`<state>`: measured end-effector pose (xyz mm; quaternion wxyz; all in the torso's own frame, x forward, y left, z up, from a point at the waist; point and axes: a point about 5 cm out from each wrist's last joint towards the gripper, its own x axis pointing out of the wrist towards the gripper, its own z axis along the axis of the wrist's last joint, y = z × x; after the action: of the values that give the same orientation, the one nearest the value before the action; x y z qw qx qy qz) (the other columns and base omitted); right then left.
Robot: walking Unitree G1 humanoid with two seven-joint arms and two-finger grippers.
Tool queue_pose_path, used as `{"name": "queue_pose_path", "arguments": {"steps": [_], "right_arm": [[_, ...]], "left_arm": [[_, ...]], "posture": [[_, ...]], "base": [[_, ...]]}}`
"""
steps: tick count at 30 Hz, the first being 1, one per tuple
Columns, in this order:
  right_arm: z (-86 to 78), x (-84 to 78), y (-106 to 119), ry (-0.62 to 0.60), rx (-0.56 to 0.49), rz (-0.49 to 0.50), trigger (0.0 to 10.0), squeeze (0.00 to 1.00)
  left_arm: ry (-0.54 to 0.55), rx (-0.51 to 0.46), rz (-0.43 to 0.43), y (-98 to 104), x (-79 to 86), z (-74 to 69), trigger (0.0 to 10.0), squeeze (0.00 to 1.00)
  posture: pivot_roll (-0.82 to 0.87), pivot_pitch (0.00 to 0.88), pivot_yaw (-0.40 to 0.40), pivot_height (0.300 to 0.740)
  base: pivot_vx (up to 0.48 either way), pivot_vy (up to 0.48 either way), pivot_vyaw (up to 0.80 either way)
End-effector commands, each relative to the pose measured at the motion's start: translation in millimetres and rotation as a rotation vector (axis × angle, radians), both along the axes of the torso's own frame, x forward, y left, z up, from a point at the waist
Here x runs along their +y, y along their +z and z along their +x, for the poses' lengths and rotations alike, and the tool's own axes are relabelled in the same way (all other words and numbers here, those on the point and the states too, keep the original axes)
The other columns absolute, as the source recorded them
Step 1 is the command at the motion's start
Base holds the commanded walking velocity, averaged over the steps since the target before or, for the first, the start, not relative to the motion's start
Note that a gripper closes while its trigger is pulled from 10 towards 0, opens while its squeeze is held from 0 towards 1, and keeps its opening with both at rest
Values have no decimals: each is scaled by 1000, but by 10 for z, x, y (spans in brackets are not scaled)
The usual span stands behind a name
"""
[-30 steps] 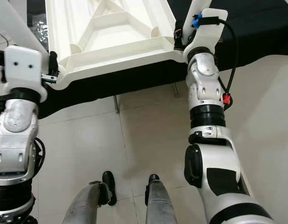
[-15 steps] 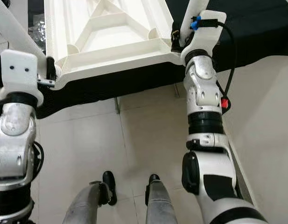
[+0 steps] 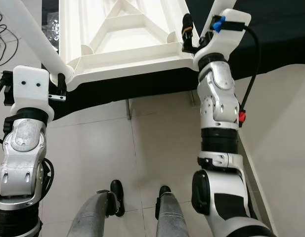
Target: Building children table
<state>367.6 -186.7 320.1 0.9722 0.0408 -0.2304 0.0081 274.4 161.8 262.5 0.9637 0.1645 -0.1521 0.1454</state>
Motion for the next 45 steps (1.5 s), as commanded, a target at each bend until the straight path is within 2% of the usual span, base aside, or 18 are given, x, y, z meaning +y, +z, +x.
{"name": "queue_pose_path", "arguments": {"steps": [1, 4, 7, 13, 14, 16, 18, 20, 21, 22, 25, 26, 27, 30, 33, 37, 41, 45], "right_arm": [[-53, 26, 10, 7, -35, -43, 10000, 0], [-126, -21, 22, -2, -62, -75, 10000, 0], [-267, -94, 64, -13, -106, -104, 10000, 0], [-366, -98, 46, 29, -116, -86, 10000, 0], [-409, -114, -62, 39, -88, -88, 10000, 0], [-432, -124, -111, 40, -75, -90, 10000, 0], [-513, -165, -290, 30, -33, -107, 10000, 0], [-513, -165, -290, 30, -33, -107, 10000, 0], [-562, -194, -385, 19, -10, -116, 10000, 0], [-689, -240, -628, 8, 64, -124, 10000, 0], [-735, -246, -745, 0, 98, -138, 10000, 0], [-860, -210, -1002, 5, 181, -154, 10000, 0], [-860, -210, -1002, 5, 181, -154, 10000, 0], [-1049, -79, -1383, 14, 294, -212, 10000, 0], [-1103, -44, -1468, 13, 322, -222, 10000, 0], [-1213, 166, -1681, 58, 370, -233, 10000, 0], [-1282, 276, -1735, 78, 384, -240, 10000, 0], [-1290, 288, -1752, 62, 397, -255, 10000, 0]], "left_arm": [[9, 20, -4, -54, 12, -43, 10000, 0], [-7, 24, -10, -73, -19, -75, 10000, 0], [-33, 38, -9, -129, -83, -146, 10000, 0], [-50, 60, -16, -200, -141, -196, 10000, 0], [-63, 73, -20, -249, -181, -220, 10000, 0], [-68, 78, -21, -269, -196, -232, 10000, 0], [-82, 107, -17, -357, -210, -276, 10000, 0], [-82, 107, -17, -357, -210, -276, 10000, 0], [-85, 126, -18, -411, -206, -306, 10000, 0], [-104, 188, -21, -577, -196, -376, 10000, 0], [-110, 216, -35, -660, -189, -400, 10000, 0], [-174, 273, -64, -810, -239, -479, 10000, 0], [-174, 273, -64, -810, -239, -479, 10000, 0], [-299, 321, -93, -971, -371, -593, 10000, 0], [-333, 328, -101, -1001, -408, -629, 10000, 0], [-379, 376, -112, -1170, -491, -678, 10000, 0], [-402, 389, -105, -1251, -542, -706, 10000, 0], [-416, 392, -109, -1261, -570, -701, 10000, 0]], "posture": [[11, 378, 37, 740], [11, 375, 38, 740], [12, 357, 40, 740], [16, 335, 43, 740], [24, 297, 39, 740], [24, 297, 39, 740], [25, 260, 37, 740], [25, 260, 37, 740], [24, 249, 35, 740], [27, 216, 35, 740], [26, 192, 32, 740], [25, 164, 26, 740], [25, 164, 26, 740], [27, 124, 14, 740], [27, 124, 14, 740], [23, 71, 12, 740], [19, 63, 7, 740], [14, 66, 6, 740]], "base": [[0, 0, 0], [0, 0, 0], [0, 0, 0], [0, 0, 0], [0, 0, 0], [0, 0, 0], [0, 0, 0], [0, 0, 0], [0, 0, 0], [0, 0, 0], [0, 0, 0], [0, 0, 0], [0, 0, 0], [0, 0, 0], [0, 0, 0], [0, 0, 0], [0, -305, 0], [0, -469, 428]]}}
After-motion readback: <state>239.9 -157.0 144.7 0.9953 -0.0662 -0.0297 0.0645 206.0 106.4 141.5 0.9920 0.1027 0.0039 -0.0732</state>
